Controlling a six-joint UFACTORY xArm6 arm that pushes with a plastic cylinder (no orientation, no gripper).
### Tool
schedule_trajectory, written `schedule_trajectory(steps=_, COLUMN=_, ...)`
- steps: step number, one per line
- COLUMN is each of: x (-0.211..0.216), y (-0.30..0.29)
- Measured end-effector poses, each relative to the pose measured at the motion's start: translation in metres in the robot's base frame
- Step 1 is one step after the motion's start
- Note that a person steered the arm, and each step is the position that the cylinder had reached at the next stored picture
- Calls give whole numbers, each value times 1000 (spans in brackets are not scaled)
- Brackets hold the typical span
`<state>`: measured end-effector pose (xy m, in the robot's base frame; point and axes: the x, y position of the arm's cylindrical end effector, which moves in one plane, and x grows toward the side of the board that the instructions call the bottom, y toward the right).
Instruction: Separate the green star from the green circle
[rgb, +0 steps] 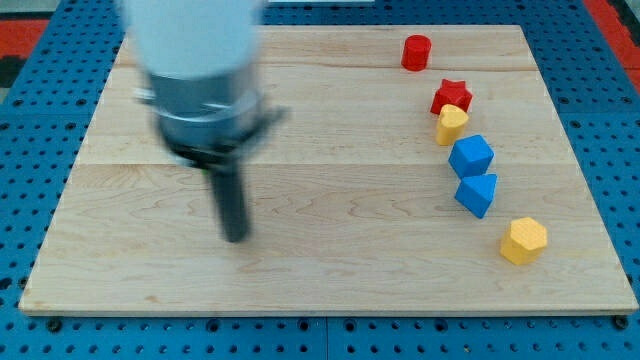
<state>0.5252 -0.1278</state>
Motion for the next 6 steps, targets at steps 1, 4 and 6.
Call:
schedule_trajectory(steps=1, x=-81, y=-52)
schedule_trajectory(steps=4, x=-62, y=63)
schedule_trajectory(steps=6, x=-51, y=27)
